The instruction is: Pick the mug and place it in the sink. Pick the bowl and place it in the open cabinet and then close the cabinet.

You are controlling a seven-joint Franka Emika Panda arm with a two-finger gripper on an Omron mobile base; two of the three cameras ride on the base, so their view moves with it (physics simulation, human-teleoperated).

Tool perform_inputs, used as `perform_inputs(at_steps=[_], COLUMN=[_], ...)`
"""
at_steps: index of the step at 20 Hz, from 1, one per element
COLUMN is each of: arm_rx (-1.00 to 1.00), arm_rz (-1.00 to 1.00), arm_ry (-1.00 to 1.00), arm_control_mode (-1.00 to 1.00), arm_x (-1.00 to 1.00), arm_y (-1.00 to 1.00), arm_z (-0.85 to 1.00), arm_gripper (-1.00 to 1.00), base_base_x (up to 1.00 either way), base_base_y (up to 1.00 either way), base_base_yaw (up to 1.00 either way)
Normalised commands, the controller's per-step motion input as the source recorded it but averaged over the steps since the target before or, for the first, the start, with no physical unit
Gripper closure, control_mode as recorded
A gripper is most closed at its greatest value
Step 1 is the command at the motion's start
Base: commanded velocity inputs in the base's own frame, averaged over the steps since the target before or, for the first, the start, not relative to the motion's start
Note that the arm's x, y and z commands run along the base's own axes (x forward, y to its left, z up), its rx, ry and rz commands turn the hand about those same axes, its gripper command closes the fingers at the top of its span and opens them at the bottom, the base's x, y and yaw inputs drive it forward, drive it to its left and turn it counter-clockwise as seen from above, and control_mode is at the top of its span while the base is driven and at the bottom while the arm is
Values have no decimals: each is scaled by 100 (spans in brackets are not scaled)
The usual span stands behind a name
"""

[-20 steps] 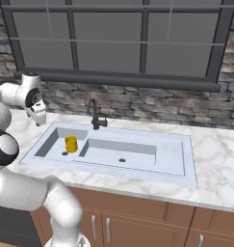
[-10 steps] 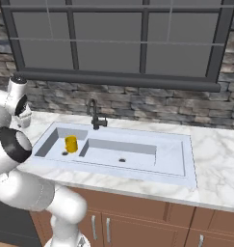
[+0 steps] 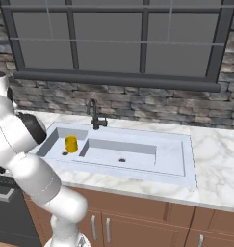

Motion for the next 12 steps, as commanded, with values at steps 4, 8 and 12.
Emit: perform_inputs(at_steps=[4,8,12], arm_rx=[0,0,0], arm_rz=[4,5,4], arm_ry=[-1,0,0], arm_control_mode=[-100,-100,-100], arm_x=[9,24,29], arm_y=[26,19,30], arm_z=[-1,-6,-17], arm_gripper=[-100,-100,-100], base_base_x=[0,0,0], base_base_y=[0,0,0], base_base_yaw=[0,0,0])
